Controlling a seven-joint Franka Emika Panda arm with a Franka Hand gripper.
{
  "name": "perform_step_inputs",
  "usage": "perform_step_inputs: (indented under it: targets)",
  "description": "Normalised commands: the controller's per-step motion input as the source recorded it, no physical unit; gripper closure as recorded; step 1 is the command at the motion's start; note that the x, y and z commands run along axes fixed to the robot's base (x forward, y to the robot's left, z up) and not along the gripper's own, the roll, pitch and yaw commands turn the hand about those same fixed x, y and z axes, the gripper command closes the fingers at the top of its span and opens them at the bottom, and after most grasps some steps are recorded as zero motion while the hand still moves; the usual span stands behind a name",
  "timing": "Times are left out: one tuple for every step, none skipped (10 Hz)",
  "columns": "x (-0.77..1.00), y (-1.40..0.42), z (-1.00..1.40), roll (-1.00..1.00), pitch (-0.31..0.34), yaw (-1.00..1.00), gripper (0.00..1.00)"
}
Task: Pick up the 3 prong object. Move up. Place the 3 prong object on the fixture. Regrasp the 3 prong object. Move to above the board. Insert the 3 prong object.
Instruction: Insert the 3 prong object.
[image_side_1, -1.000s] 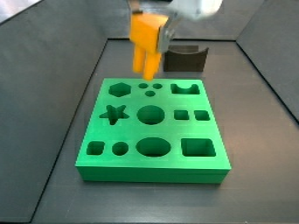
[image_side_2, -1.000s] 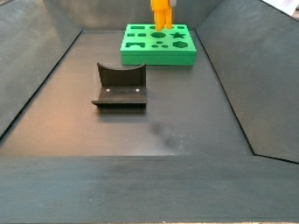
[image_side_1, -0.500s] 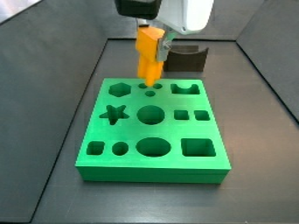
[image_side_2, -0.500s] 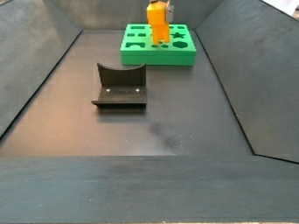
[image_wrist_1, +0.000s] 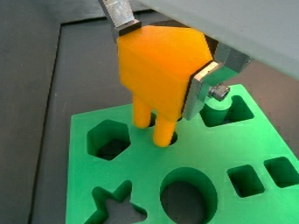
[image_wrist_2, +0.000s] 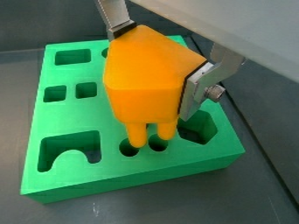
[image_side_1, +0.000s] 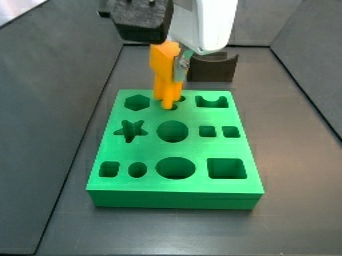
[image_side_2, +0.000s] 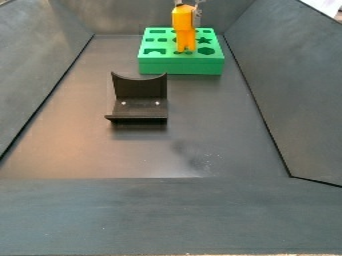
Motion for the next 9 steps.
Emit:
perform_step_inputs:
  targets:
    - [0.11,0.05,0.0,0.11,0.09,-0.3,1.0]
    - [0.0,0.01,-0.04,0.0,0.019,-0.38,1.0]
    - [0.0,0.0,-0.12,-0.04,0.0,-0.35,1.0]
    - [0.0,0.04,-0.14,-0.02,0.0,-0.33,1.0]
    - [0.06,0.05,-0.21,0.0,0.0,-0.16,1.0]
    - [0.13,0.01,-0.31,0.0,-0.003,0.0,1.0]
    - [0.22,0.0,-0.37,0.0,-0.003,0.06,1.0]
    - [0.17,-0.07,-0.4,0.0,-0.033,0.04,1.0]
    - [0.19,-0.14,-0.43,0.0,-0.017,0.0,1.0]
